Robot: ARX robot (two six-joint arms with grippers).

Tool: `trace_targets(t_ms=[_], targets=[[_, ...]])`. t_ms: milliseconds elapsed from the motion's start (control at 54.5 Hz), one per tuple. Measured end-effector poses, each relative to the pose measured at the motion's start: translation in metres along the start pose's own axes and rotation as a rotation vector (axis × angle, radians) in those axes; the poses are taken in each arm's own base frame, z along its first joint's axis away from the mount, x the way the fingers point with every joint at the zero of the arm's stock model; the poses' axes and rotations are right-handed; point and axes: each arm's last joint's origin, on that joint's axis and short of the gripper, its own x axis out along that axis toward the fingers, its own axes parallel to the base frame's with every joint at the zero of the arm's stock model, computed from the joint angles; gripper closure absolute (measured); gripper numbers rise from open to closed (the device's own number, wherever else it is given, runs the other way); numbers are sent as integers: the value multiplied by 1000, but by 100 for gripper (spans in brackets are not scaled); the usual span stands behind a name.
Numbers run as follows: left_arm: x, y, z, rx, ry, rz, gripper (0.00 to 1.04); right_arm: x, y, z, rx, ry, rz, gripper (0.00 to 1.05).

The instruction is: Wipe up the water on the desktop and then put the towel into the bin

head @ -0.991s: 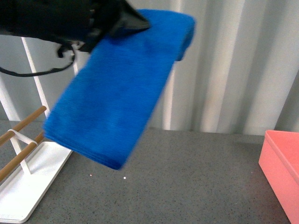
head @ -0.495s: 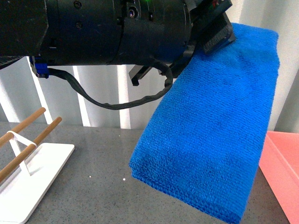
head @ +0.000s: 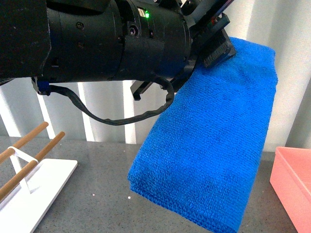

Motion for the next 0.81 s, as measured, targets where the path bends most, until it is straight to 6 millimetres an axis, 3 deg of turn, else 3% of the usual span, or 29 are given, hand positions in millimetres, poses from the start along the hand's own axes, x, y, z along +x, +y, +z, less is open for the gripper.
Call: trace_targets(t_ms=[330, 587, 807], targets=[[0, 0, 0, 0, 0, 0, 99, 48, -1, -1, -40, 46, 176, 7], [0, 0, 0, 0, 0, 0, 99, 90, -3, 17, -54, 7, 223, 7], [0, 0, 0, 0, -1, 0, 99, 109, -2, 25, -50, -13, 223, 7]])
